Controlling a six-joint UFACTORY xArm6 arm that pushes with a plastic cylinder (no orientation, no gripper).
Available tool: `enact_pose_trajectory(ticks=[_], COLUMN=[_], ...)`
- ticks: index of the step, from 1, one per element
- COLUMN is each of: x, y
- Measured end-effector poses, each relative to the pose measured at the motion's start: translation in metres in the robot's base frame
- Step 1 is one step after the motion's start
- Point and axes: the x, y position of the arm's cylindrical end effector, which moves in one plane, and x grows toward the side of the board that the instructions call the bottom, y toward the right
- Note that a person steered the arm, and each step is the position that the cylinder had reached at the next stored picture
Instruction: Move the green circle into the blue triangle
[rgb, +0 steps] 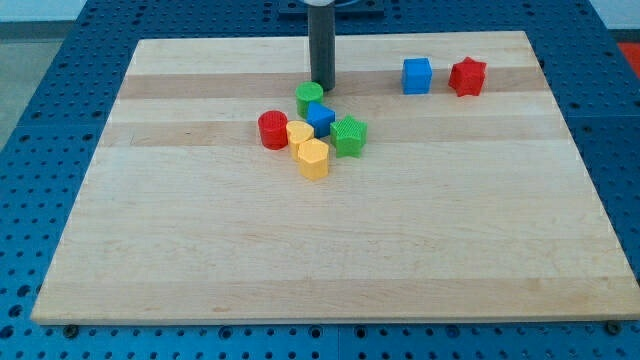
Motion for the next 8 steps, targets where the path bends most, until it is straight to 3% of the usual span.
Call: enact_pose_trajectory(ticks=[8], x=[0.033], y=[-0.003])
